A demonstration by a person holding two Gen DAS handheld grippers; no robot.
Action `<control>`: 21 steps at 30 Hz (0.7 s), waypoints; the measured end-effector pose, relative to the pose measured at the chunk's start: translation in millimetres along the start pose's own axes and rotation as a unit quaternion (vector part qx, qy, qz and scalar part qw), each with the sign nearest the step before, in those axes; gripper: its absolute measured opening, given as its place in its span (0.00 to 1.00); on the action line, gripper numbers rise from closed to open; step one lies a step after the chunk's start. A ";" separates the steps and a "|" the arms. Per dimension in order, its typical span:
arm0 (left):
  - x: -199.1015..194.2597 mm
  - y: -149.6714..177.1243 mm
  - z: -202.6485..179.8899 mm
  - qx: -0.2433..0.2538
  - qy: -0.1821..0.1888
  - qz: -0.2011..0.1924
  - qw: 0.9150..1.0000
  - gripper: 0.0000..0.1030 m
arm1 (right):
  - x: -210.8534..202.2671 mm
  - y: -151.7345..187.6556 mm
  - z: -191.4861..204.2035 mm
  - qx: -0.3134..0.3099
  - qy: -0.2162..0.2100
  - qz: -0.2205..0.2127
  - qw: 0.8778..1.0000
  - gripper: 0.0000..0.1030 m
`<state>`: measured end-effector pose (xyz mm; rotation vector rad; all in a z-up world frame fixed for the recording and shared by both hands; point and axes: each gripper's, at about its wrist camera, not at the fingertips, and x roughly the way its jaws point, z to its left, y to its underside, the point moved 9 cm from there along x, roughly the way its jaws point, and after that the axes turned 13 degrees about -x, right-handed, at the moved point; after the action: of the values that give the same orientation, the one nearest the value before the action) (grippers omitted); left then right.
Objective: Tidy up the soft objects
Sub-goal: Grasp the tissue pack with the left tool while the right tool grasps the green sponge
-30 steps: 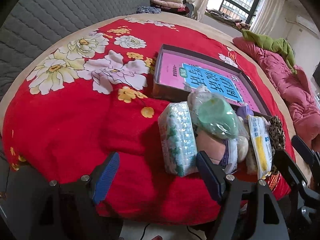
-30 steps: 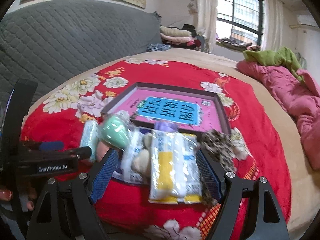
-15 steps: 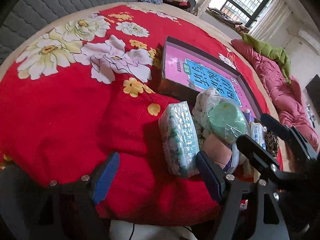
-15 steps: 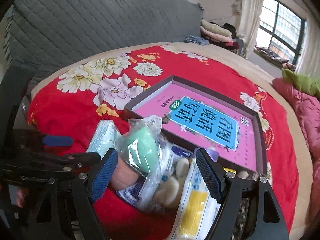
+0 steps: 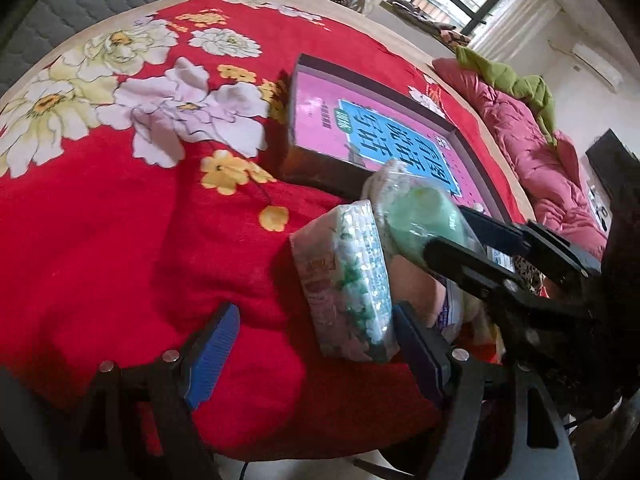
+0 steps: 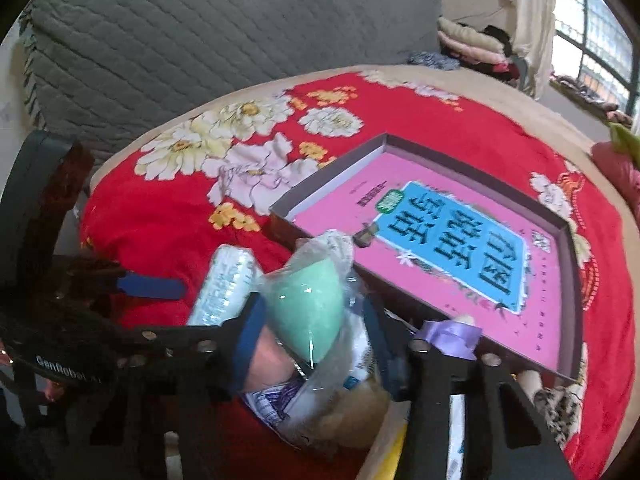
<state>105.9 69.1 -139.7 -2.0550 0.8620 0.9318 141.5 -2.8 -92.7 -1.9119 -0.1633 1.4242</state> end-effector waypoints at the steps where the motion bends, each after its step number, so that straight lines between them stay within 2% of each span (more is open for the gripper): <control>1: 0.6 0.4 -0.9 0.002 -0.001 0.000 1.000 0.76 | 1.0 -1.1 0.5 -0.004 0.004 0.000 1.000 0.39; 8: 7.4 -3.3 -1.4 -0.012 0.010 0.008 1.000 0.77 | -11.6 -1.4 -9.0 0.027 0.003 -0.032 0.999 0.37; 14: 14.1 -9.2 -1.4 -0.034 0.029 0.017 0.999 0.75 | -33.7 1.4 -19.4 0.044 0.032 -0.059 0.997 0.37; 21: 20.5 -15.0 -8.3 -0.047 0.074 0.024 0.996 0.51 | -54.2 10.7 -29.4 0.073 0.051 -0.081 0.993 0.37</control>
<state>131.1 64.6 -147.4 -2.2155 0.9655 0.8679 143.3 -51.6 -53.7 -1.8037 -0.1569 1.1960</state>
